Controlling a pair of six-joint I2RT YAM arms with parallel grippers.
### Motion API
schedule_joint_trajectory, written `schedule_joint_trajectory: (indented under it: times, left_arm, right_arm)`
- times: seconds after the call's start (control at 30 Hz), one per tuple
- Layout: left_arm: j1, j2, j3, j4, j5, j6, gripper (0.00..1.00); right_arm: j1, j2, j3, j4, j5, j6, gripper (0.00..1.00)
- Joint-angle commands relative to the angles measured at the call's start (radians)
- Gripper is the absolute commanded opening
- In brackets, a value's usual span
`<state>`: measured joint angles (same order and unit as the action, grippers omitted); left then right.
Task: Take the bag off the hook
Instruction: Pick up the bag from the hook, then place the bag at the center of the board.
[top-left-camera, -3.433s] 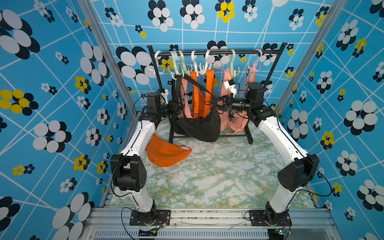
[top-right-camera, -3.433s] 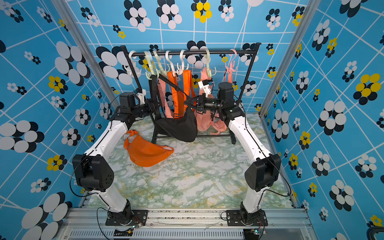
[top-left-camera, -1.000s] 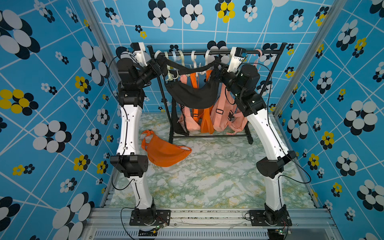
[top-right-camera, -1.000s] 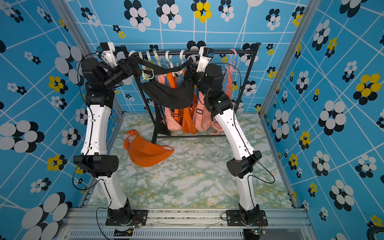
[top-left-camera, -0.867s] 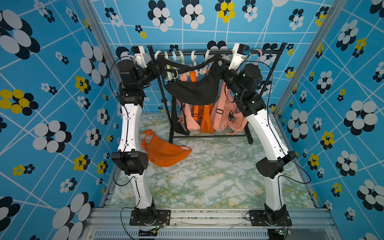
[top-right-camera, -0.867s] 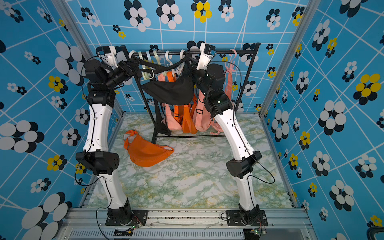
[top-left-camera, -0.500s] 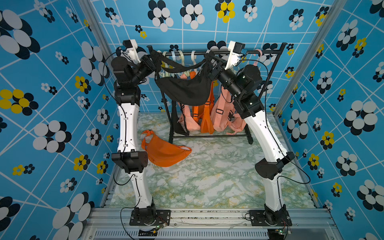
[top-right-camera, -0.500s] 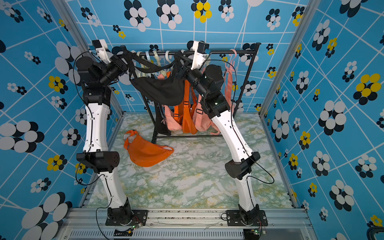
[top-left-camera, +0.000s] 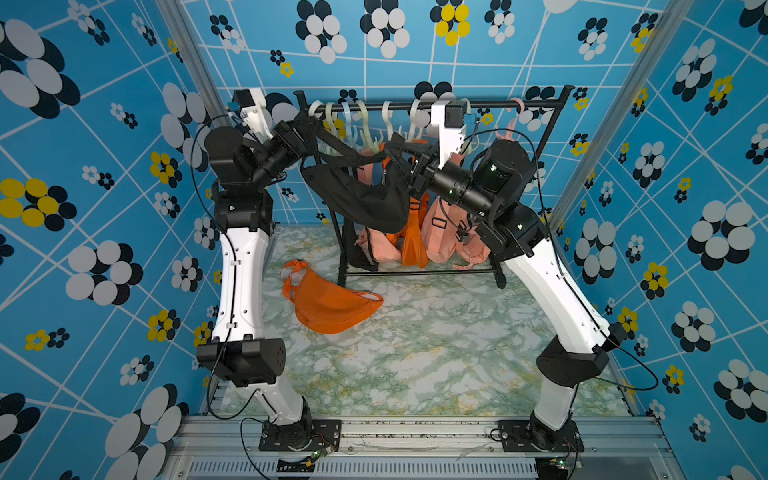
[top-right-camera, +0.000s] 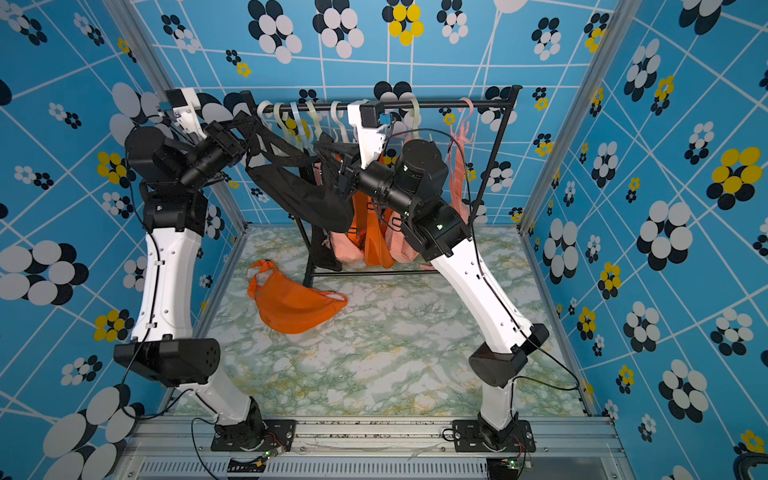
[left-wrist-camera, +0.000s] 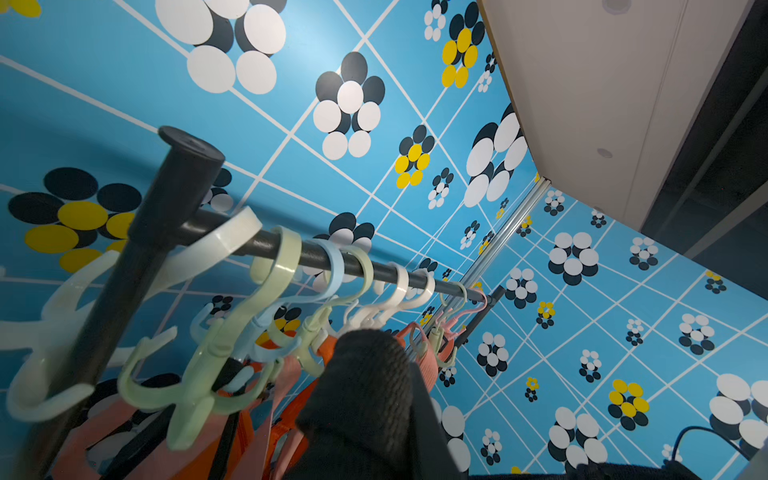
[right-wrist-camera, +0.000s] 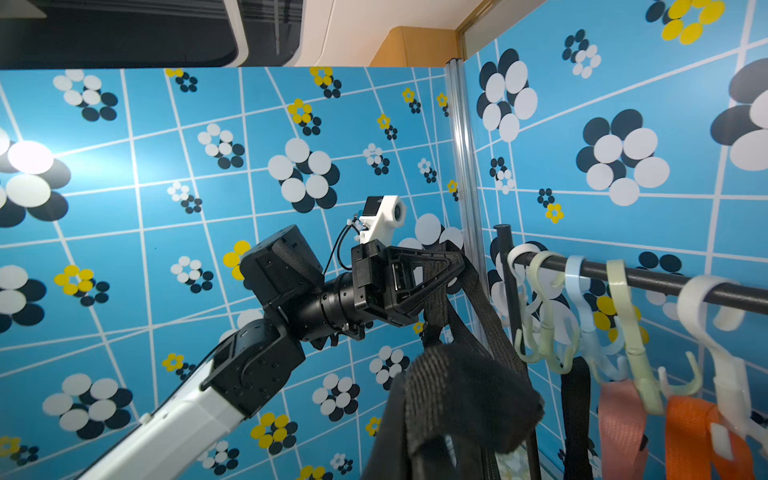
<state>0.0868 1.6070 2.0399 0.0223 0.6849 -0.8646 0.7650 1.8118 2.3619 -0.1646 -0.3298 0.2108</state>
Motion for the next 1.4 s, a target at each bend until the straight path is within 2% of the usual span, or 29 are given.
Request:
schedule_joint_trajectory:
  times: [0.0, 0.13, 0.23, 0.3, 0.43, 0.5, 0.57, 0.63, 0.73, 0.8, 0.97, 1.1, 1.27, 1.37]
  left_arm:
    - [0.004, -0.26, -0.208, 0.018, -0.099, 0.172, 0.1]
    - [0.003, -0.489, -0.424, -0.138, -0.263, 0.315, 0.11]
    - [0.004, -0.634, -0.533, -0.342, -0.499, 0.421, 0.11]
    - [0.005, -0.704, -0.578, -0.461, -0.678, 0.456, 0.11]
    - [0.004, -0.797, -0.618, -0.595, -0.97, 0.49, 0.12]
    - [0.006, -0.819, -0.618, -0.625, -1.05, 0.497, 0.11]
    - [0.005, -0.829, -0.612, -0.64, -1.121, 0.508, 0.12]
    - [0.006, -0.824, -0.614, -0.644, -1.16, 0.509, 0.13]
    - [0.007, -0.787, -0.653, -0.625, -1.166, 0.507, 0.14]
    - [0.009, -0.748, -0.704, -0.597, -1.126, 0.479, 0.14]
    - [0.058, -0.599, -0.878, -0.452, -0.861, 0.363, 0.09]
    - [0.098, -0.471, -0.974, -0.323, -0.731, 0.258, 0.08]
    - [0.11, -0.327, -1.0, -0.233, -0.675, 0.211, 0.08]
    - [0.111, -0.271, -1.003, -0.21, -0.65, 0.193, 0.08]
  right_arm:
    - [0.051, -0.081, -0.142, -0.048, -0.039, -0.11, 0.0]
    - [0.106, -0.115, -0.289, -0.072, -0.127, -0.086, 0.0]
    - [0.14, -0.08, -0.347, -0.141, -0.158, -0.084, 0.0]
    - [0.149, -0.011, -0.321, -0.256, -0.144, -0.072, 0.0]
    - [0.165, 0.156, -0.168, -0.534, -0.253, -0.085, 0.0]
    - [0.2, 0.225, -0.094, -0.672, -0.29, -0.151, 0.0]
    - [0.25, 0.275, -0.048, -0.807, -0.249, -0.247, 0.0]
    - [0.285, 0.297, -0.057, -0.853, -0.194, -0.294, 0.0]
    - [0.287, 0.325, -0.125, -0.793, -0.127, -0.256, 0.0]
    - [0.275, 0.379, -0.112, -0.795, -0.099, -0.227, 0.0]
    - [0.222, 0.485, -0.089, -0.812, -0.078, -0.137, 0.0]
    - [0.149, 0.477, -0.201, -0.709, -0.102, -0.006, 0.0]
    - [0.061, 0.403, -0.403, -0.492, -0.12, 0.154, 0.0]
    - [0.031, 0.401, -0.437, -0.437, -0.121, 0.189, 0.0]
